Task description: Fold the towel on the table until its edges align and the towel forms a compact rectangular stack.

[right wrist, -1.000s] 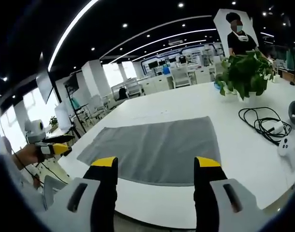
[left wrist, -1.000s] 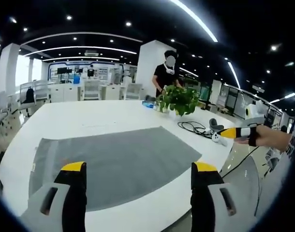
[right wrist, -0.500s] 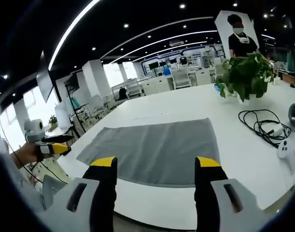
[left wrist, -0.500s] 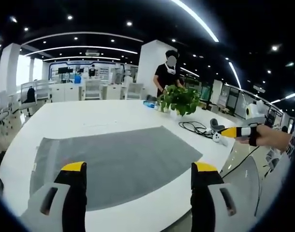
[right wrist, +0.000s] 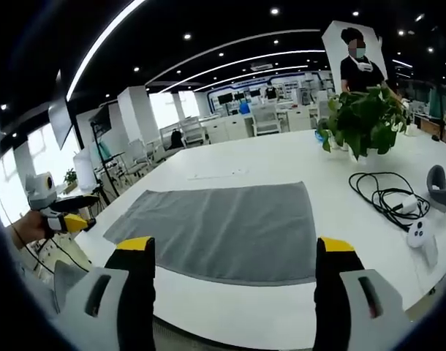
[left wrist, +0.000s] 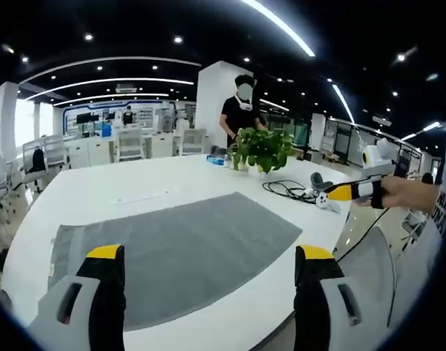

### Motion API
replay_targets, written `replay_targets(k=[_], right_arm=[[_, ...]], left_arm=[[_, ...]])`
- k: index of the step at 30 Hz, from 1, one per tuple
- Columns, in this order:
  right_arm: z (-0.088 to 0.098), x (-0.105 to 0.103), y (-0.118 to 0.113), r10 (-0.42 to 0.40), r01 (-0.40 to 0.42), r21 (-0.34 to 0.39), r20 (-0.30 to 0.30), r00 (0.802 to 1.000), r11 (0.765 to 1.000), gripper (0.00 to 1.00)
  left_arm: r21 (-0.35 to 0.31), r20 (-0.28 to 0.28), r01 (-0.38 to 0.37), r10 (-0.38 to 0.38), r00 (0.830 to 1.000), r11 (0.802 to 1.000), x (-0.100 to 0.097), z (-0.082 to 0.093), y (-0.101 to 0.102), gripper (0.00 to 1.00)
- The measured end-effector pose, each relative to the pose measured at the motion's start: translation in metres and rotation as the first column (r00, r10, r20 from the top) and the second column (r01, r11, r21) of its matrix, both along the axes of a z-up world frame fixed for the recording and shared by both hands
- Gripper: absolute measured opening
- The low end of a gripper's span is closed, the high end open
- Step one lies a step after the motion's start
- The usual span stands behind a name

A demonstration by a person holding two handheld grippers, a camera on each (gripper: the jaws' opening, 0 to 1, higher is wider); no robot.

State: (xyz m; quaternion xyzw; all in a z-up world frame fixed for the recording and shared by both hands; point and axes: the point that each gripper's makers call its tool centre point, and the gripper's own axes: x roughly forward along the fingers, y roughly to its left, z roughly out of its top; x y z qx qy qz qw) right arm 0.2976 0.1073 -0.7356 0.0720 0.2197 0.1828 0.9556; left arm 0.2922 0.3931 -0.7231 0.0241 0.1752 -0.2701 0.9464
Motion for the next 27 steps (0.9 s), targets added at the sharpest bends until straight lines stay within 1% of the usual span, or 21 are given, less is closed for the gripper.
replay_targets(k=[1, 4, 5, 7, 9, 11, 12, 14, 16, 17, 18, 19, 23, 25, 27], right_arm=[[0.002, 0.002, -0.003, 0.004, -0.004, -0.011, 0.007, 1.000, 1.000, 0.90], [0.009, 0.007, -0.012, 0.004, -0.004, -0.034, 0.022, 1.000, 0.999, 0.90], [0.014, 0.010, -0.017, 0.003, -0.002, -0.045, 0.031, 1.000, 0.999, 0.90], [0.019, 0.014, -0.024, 0.002, 0.000, -0.057, 0.042, 0.999, 0.998, 0.90], [0.024, 0.019, -0.030, 0.000, 0.003, -0.065, 0.051, 0.999, 0.998, 0.90], [0.028, 0.023, -0.034, 0.001, 0.003, -0.072, 0.060, 0.998, 0.997, 0.89], [0.031, 0.026, -0.037, 0.003, 0.003, -0.081, 0.068, 0.998, 0.997, 0.89], [0.034, 0.029, -0.040, 0.007, -0.001, -0.090, 0.072, 0.997, 0.996, 0.89], [0.042, 0.037, -0.045, 0.018, -0.009, -0.112, 0.086, 0.996, 0.994, 0.89], [0.044, 0.040, -0.046, 0.024, -0.014, -0.119, 0.087, 0.996, 0.993, 0.89], [0.045, 0.041, -0.047, 0.026, -0.015, -0.121, 0.088, 0.996, 0.993, 0.89], [0.046, 0.043, -0.048, 0.028, -0.016, -0.126, 0.089, 0.996, 0.992, 0.89], [0.055, 0.056, -0.056, 0.037, -0.023, -0.143, 0.101, 0.994, 0.989, 0.88], [0.061, 0.062, -0.059, 0.041, -0.024, -0.147, 0.111, 0.993, 0.989, 0.87], [0.066, 0.069, -0.062, 0.046, -0.027, -0.156, 0.119, 0.992, 0.987, 0.87]], left_arm=[[0.020, 0.004, 0.008, -0.008, 1.000, 1.000, 0.002, -0.001, -0.001, 1.00], [0.006, 0.004, 0.017, -0.017, 1.000, 1.000, 0.004, 0.000, -0.006, 1.00], [0.003, 0.008, 0.023, -0.023, 1.000, 1.000, 0.005, 0.002, -0.009, 1.00], [0.006, 0.013, 0.032, -0.032, 0.999, 0.999, 0.007, 0.004, -0.014, 1.00], [0.007, 0.006, 0.036, -0.036, 0.999, 0.999, 0.011, 0.006, -0.018, 1.00], [-0.005, 0.022, 0.038, -0.038, 0.999, 0.999, 0.015, 0.013, -0.024, 1.00], [-0.016, 0.039, 0.050, -0.050, 0.998, 0.999, 0.017, 0.020, -0.031, 1.00], [-0.021, 0.054, 0.065, -0.063, 0.997, 0.998, 0.020, 0.025, -0.039, 1.00], [-0.002, 0.075, 0.105, -0.105, 0.992, 0.994, 0.024, 0.031, -0.056, 1.00], [0.004, 0.081, 0.107, -0.107, 0.991, 0.994, 0.026, 0.033, -0.059, 0.99], [0.019, 0.110, 0.105, -0.106, 0.988, 0.994, 0.029, 0.038, -0.063, 0.99], [0.021, 0.120, 0.118, -0.119, 0.986, 0.993, 0.029, 0.042, -0.068, 0.99], [0.016, 0.132, 0.155, -0.156, 0.979, 0.988, 0.034, 0.050, -0.082, 0.99], [0.027, 0.131, 0.172, -0.174, 0.976, 0.985, 0.038, 0.051, -0.089, 0.99], [0.058, 0.131, 0.174, -0.180, 0.975, 0.983, 0.044, 0.049, -0.094, 1.00]])
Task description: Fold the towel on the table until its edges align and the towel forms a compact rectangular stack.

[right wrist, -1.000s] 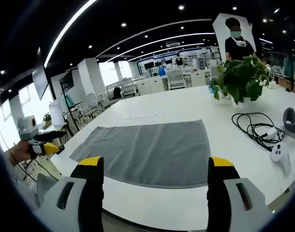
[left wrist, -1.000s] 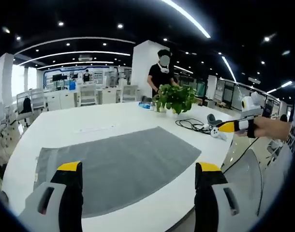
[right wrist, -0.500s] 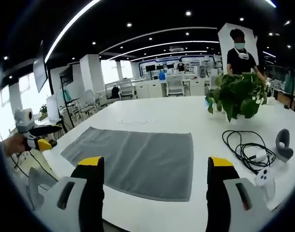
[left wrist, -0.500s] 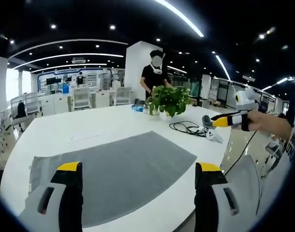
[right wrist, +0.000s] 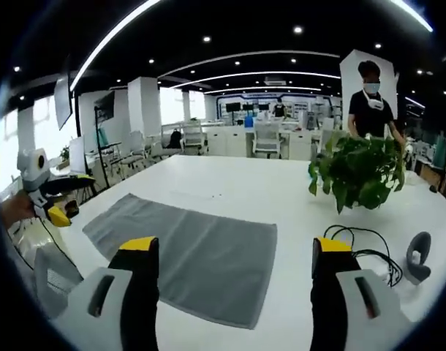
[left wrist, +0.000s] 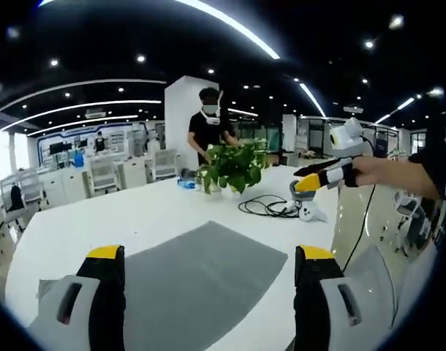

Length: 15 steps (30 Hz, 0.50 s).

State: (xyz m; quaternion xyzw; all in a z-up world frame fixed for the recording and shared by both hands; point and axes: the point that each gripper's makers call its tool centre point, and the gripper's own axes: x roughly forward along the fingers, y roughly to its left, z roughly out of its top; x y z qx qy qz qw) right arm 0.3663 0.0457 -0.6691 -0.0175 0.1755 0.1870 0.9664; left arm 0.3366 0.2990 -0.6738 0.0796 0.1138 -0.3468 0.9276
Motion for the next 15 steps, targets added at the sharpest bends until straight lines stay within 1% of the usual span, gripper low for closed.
replay_targets(k=[1, 2, 5, 8, 11, 15], right_arm=[[0.002, 0.003, -0.001, 0.005, -0.005, -0.006, 0.003, 1.000, 1.000, 0.87], [0.002, 0.004, -0.001, 0.007, -0.007, -0.008, 0.003, 1.000, 1.000, 0.87], [0.004, 0.014, -0.003, 0.022, -0.022, -0.013, -0.001, 1.000, 1.000, 0.87], [0.003, 0.021, -0.002, 0.038, -0.038, -0.009, -0.006, 0.999, 0.999, 0.86], [0.003, 0.029, 0.000, 0.058, -0.058, -0.009, -0.007, 0.998, 0.998, 0.86], [0.006, 0.042, 0.002, 0.085, -0.085, -0.014, -0.005, 0.996, 0.996, 0.86]], left_arm=[[0.017, 0.002, 0.011, -0.011, 1.000, 1.000, 0.003, -0.001, -0.004, 0.99], [0.020, 0.002, 0.015, -0.015, 1.000, 1.000, 0.004, 0.000, -0.006, 1.00], [0.019, 0.014, 0.043, -0.044, 0.999, 0.999, 0.013, 0.004, -0.021, 1.00], [0.024, 0.021, 0.059, -0.060, 0.998, 0.998, 0.018, 0.006, -0.030, 1.00], [0.033, 0.029, 0.060, -0.061, 0.998, 0.998, 0.024, 0.008, -0.039, 1.00], [0.028, 0.045, 0.058, -0.059, 0.997, 0.998, 0.030, 0.016, -0.049, 1.00]])
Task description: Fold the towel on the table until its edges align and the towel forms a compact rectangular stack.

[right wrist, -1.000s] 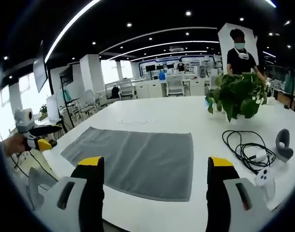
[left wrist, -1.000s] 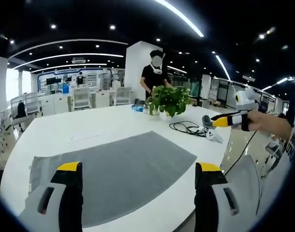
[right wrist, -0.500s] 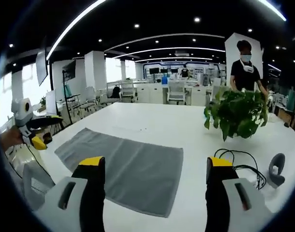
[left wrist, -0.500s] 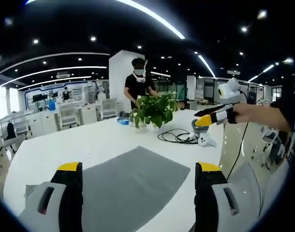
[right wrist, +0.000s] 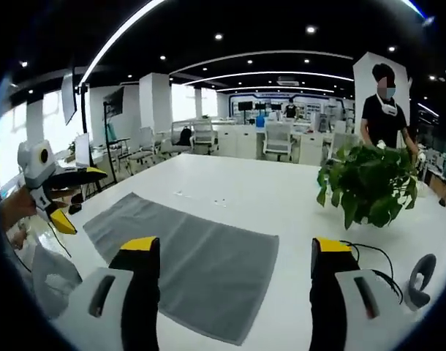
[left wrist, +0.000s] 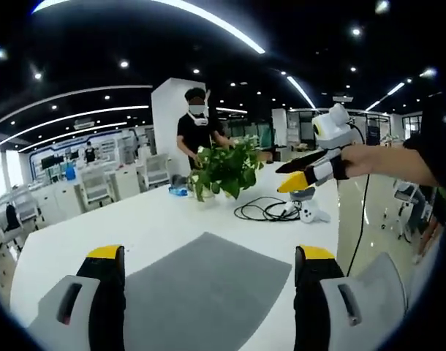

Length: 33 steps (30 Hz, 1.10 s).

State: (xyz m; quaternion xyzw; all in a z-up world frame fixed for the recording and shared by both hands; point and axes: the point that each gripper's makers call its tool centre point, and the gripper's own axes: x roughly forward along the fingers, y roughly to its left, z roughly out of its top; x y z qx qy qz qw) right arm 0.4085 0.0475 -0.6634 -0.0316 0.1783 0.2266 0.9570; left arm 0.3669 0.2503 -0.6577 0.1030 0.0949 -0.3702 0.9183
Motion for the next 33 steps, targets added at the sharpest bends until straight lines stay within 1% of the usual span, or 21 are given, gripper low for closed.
replay_targets(k=[2, 3, 4, 5, 6, 9, 11, 13, 14, 16, 18, 20, 21, 23, 24, 27, 28, 30, 31, 32, 33], right_arm=[[0.003, 0.006, 0.001, 0.011, -0.011, 0.000, 0.004, 1.000, 1.000, 0.86], [0.008, 0.012, 0.002, 0.027, -0.027, 0.007, 0.017, 1.000, 1.000, 0.85], [0.011, 0.015, 0.001, 0.028, -0.028, 0.008, 0.023, 0.999, 1.000, 0.84], [0.015, 0.021, 0.000, 0.031, -0.031, 0.007, 0.030, 0.999, 1.000, 0.84], [0.017, 0.025, 0.000, 0.034, -0.034, 0.006, 0.035, 0.999, 0.999, 0.83], [0.025, 0.038, -0.002, 0.041, -0.041, -0.002, 0.050, 0.998, 0.999, 0.83], [0.032, 0.048, -0.003, 0.043, -0.042, -0.014, 0.075, 0.996, 0.999, 0.83], [0.039, 0.057, -0.005, 0.040, -0.038, -0.019, 0.099, 0.994, 0.999, 0.83], [0.042, 0.061, -0.006, 0.040, -0.038, -0.017, 0.102, 0.994, 0.999, 0.83], [0.047, 0.070, -0.006, 0.043, -0.041, -0.013, 0.115, 0.992, 0.999, 0.83], [0.049, 0.078, -0.006, 0.042, -0.041, -0.010, 0.119, 0.992, 0.999, 0.83], [0.049, 0.083, -0.004, 0.052, -0.051, -0.011, 0.121, 0.991, 0.999, 0.83], [0.048, 0.088, -0.003, 0.056, -0.056, -0.010, 0.119, 0.991, 0.998, 0.82], [0.046, 0.095, -0.002, 0.055, -0.056, 0.006, 0.113, 0.992, 0.998, 0.82], [0.043, 0.113, -0.006, 0.055, -0.058, 0.018, 0.113, 0.992, 0.998, 0.81], [0.038, 0.122, -0.005, 0.047, -0.052, 0.037, 0.108, 0.993, 0.998, 0.78], [0.035, 0.124, -0.004, 0.047, -0.051, 0.038, 0.105, 0.993, 0.998, 0.78], [0.029, 0.132, -0.004, 0.042, -0.045, 0.035, 0.102, 0.994, 0.998, 0.78], [0.026, 0.137, -0.005, 0.042, -0.045, 0.028, 0.106, 0.993, 0.999, 0.77], [0.025, 0.138, -0.005, 0.042, -0.045, 0.027, 0.107, 0.993, 0.999, 0.76], [0.018, 0.142, -0.003, 0.043, -0.045, 0.025, 0.098, 0.994, 0.999, 0.76]], left_arm=[[-0.001, 0.007, 0.010, -0.010, 1.000, 1.000, 0.002, 0.003, -0.005, 1.00], [-0.027, -0.010, 0.020, -0.021, 1.000, 0.999, 0.005, 0.007, -0.013, 1.00], [-0.045, -0.006, 0.031, -0.032, 0.999, 0.999, 0.006, 0.011, -0.018, 1.00], [-0.054, 0.018, 0.050, -0.049, 0.999, 0.997, 0.008, 0.018, -0.026, 1.00], [-0.047, 0.026, 0.059, -0.058, 0.998, 0.997, 0.009, 0.019, -0.030, 1.00], [-0.021, 0.039, 0.080, -0.079, 0.996, 0.997, 0.014, 0.018, -0.043, 1.00], [-0.038, 0.027, 0.100, -0.099, 0.995, 0.994, 0.017, 0.015, -0.054, 1.00], [-0.033, 0.016, 0.103, -0.102, 0.995, 0.994, 0.021, 0.007, -0.063, 1.00], [-0.012, 0.014, 0.113, -0.113, 0.994, 0.994, 0.022, 0.001, -0.068, 1.00], [0.003, -0.004, 0.137, -0.137, 0.991, 0.991, 0.023, -0.008, -0.078, 1.00], [0.019, -0.010, 0.157, -0.157, 0.988, 0.987, 0.023, -0.014, -0.088, 1.00], [0.035, -0.008, 0.153, -0.152, 0.988, 0.988, 0.026, -0.022, -0.097, 1.00], [0.038, -0.008, 0.152, -0.152, 0.988, 0.988, 0.027, -0.024, -0.098, 1.00], [0.066, -0.035, 0.168, -0.166, 0.985, 0.984, 0.029, -0.038, -0.109, 1.00], [0.074, -0.041, 0.179, -0.177, 0.983, 0.981, 0.030, -0.044, -0.116, 1.00], [0.091, -0.058, 0.207, -0.203, 0.978, 0.974, 0.029, -0.057, -0.131, 1.00], [0.090, -0.064, 0.222, -0.217, 0.974, 0.971, 0.028, -0.061, -0.136, 1.00], [0.094, -0.096, 0.270, -0.261, 0.961, 0.958, 0.023, -0.076, -0.148, 0.99], [0.104, -0.104, 0.294, -0.284, 0.953, 0.950, 0.021, -0.083, -0.155, 0.99], [0.111, -0.108, 0.302, -0.291, 0.951, 0.947, 0.020, -0.086, -0.157, 0.99], [0.128, -0.115, 0.321, -0.308, 0.945, 0.938, 0.018, -0.095, -0.164, 0.98]])
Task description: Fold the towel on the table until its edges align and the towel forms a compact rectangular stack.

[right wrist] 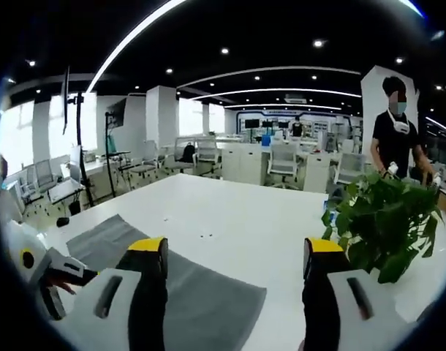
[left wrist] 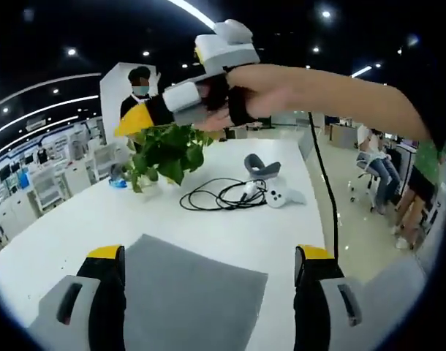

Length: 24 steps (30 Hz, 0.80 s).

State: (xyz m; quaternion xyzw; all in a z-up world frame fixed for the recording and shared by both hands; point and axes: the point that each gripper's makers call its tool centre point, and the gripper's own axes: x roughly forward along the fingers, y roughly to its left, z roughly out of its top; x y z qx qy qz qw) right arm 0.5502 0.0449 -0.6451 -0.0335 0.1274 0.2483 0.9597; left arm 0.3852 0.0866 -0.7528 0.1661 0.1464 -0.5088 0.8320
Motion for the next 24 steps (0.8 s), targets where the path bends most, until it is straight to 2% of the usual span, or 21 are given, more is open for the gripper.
replay_targets(k=[3, 6, 9, 10, 11, 12, 13, 14, 19, 23, 24], right_arm=[[-0.003, 0.002, 0.005, 0.002, -0.002, -0.015, -0.008, 1.000, 1.000, 0.76], [-0.018, 0.010, 0.000, -0.017, 0.017, -0.007, -0.029, 0.999, 1.000, 0.75], [-0.037, 0.019, -0.007, -0.047, 0.047, -0.006, -0.060, 0.997, 0.999, 0.72], [-0.041, 0.021, -0.007, -0.049, 0.049, -0.003, -0.062, 0.997, 0.999, 0.69], [-0.044, 0.024, -0.008, -0.052, 0.052, 0.005, -0.058, 0.997, 0.999, 0.67], [-0.045, 0.029, -0.007, -0.052, 0.053, 0.035, -0.032, 0.998, 0.998, 0.65], [-0.048, 0.038, -0.007, -0.052, 0.053, 0.067, -0.020, 0.998, 0.996, 0.64], [-0.052, 0.044, -0.007, -0.046, 0.047, 0.090, -0.017, 0.999, 0.995, 0.63], [-0.078, 0.047, -0.005, -0.031, 0.035, 0.057, -0.070, 0.997, 0.998, 0.56], [-0.090, 0.052, -0.005, -0.026, 0.032, 0.077, -0.078, 0.997, 0.997, 0.57], [-0.097, 0.055, -0.006, -0.026, 0.033, 0.073, -0.095, 0.995, 0.997, 0.57]], left_arm=[[0.004, -0.023, 0.002, -0.001, 1.000, 1.000, -0.001, -0.014, -0.008, 0.87], [0.001, -0.051, 0.038, -0.038, 0.998, 0.999, -0.008, -0.027, -0.020, 0.87], [0.053, -0.054, 0.089, -0.086, 0.995, 0.995, -0.015, -0.043, -0.026, 0.85], [0.061, -0.068, 0.128, -0.124, 0.990, 0.990, -0.021, -0.054, -0.032, 0.81], [0.043, -0.082, 0.146, -0.142, 0.986, 0.988, -0.025, -0.058, -0.037, 0.77], [0.030, -0.099, 0.155, -0.151, 0.984, 0.988, -0.027, -0.063, -0.040, 0.74], [0.033, -0.135, 0.162, -0.156, 0.979, 0.986, -0.031, -0.073, -0.043, 0.70], [0.038, -0.136, 0.163, -0.157, 0.978, 0.986, -0.031, -0.078, -0.046, 0.70], [0.039, -0.152, 0.200, -0.192, 0.970, 0.979, -0.038, -0.098, -0.059, 0.66], [0.038, -0.191, 0.193, -0.183, 0.965, 0.980, -0.035, -0.113, -0.065, 0.63], [0.038, -0.199, 0.192, -0.180, 0.963, 0.981, -0.034, -0.116, -0.066, 0.62]])
